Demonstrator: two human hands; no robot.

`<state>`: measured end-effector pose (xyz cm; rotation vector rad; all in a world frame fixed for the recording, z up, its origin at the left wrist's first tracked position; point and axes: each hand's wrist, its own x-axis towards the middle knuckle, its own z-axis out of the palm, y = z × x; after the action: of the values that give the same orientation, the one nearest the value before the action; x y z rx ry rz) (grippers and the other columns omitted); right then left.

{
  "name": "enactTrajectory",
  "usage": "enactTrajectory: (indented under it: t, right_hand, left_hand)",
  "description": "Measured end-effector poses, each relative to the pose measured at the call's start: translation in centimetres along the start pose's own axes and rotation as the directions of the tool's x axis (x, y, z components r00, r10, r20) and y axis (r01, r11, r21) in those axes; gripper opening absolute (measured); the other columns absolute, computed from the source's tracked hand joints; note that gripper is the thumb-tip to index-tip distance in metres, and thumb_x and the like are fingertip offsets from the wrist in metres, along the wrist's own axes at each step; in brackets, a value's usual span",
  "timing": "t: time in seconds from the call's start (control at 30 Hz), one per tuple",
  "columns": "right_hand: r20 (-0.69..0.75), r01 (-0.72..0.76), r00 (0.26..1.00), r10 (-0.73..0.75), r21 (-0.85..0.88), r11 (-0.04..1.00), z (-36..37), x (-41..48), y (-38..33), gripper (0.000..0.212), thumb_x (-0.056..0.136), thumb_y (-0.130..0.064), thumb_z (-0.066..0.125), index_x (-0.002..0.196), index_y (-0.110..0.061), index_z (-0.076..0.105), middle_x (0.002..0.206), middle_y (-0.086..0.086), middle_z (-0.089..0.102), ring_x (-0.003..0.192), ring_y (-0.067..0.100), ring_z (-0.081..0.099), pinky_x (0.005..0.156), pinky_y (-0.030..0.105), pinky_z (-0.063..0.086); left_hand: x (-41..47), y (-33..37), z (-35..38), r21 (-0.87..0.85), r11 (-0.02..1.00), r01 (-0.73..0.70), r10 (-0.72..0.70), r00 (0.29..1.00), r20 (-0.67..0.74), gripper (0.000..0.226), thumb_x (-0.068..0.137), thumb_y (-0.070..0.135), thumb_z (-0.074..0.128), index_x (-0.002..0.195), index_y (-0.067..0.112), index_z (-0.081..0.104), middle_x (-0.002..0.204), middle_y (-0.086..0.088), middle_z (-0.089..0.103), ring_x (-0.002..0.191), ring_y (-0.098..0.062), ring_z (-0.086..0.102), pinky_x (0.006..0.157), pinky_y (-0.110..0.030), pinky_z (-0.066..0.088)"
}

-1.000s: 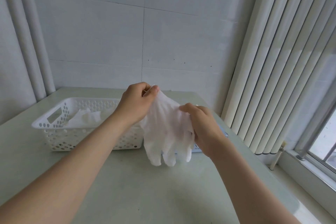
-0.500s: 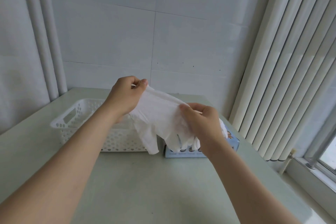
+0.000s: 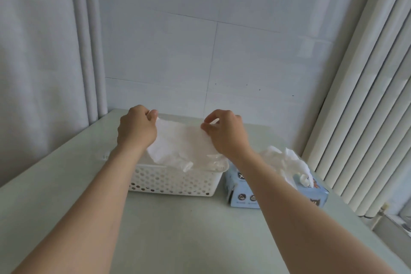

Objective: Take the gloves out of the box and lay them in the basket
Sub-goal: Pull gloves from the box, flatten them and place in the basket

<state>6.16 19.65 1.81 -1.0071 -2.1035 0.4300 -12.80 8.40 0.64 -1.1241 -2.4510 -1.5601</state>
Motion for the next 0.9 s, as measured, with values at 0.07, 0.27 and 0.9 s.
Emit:
enactTrajectory:
  t: [0.07, 0.27, 0.9]
  right_hand:
    - [0.057, 0.035, 0.998, -0.031, -0.065, 0.997, 1.3, 0.4, -0.2, 0.013, 0.098, -0.031, 0.075, 0.108, -0.023, 0.072, 0.094, 0.007, 0.073, 0.075, 0.02, 0.07, 0.071, 0.039, 0.062]
    - [0.206, 0.18, 0.971, -0.119, -0.31, 0.934, 3.1, 0.2, -0.2, 0.027, 0.101, -0.027, 0.072, 0.125, -0.018, 0.066, 0.109, 0.009, 0.072, 0.097, 0.031, 0.069, 0.081, 0.041, 0.058]
    - [0.62, 0.298, 0.785, -0.016, -0.355, 0.886, 0.3, -2.0, -1.1, 0.037, 0.094, -0.018, 0.073, 0.128, -0.033, 0.07, 0.115, 0.001, 0.065, 0.109, 0.026, 0.061, 0.093, 0.043, 0.06]
  left_hand:
    - [0.4, -0.9, -0.1, 0.159, 0.987, -0.008, 0.009, 1.0, -0.008, 0.033, 0.109, 0.037, 0.046, 0.097, 0.008, 0.056, 0.101, -0.015, 0.063, 0.096, -0.041, 0.059, 0.072, -0.04, 0.041]
    - [0.0, -1.2, -0.4, 0.366, 0.93, 0.006, 0.014, 0.999, -0.052, 0.027, 0.11, 0.034, 0.045, 0.112, 0.008, 0.053, 0.113, -0.017, 0.061, 0.09, -0.037, 0.052, 0.072, -0.043, 0.041]
    - [-2.5, 3.2, 1.0, 0.548, 0.731, -0.406, -0.175, 0.665, 0.726, 0.041, 0.103, 0.018, 0.044, 0.138, 0.026, 0.064, 0.135, -0.002, 0.065, 0.097, -0.02, 0.069, 0.096, -0.037, 0.057]
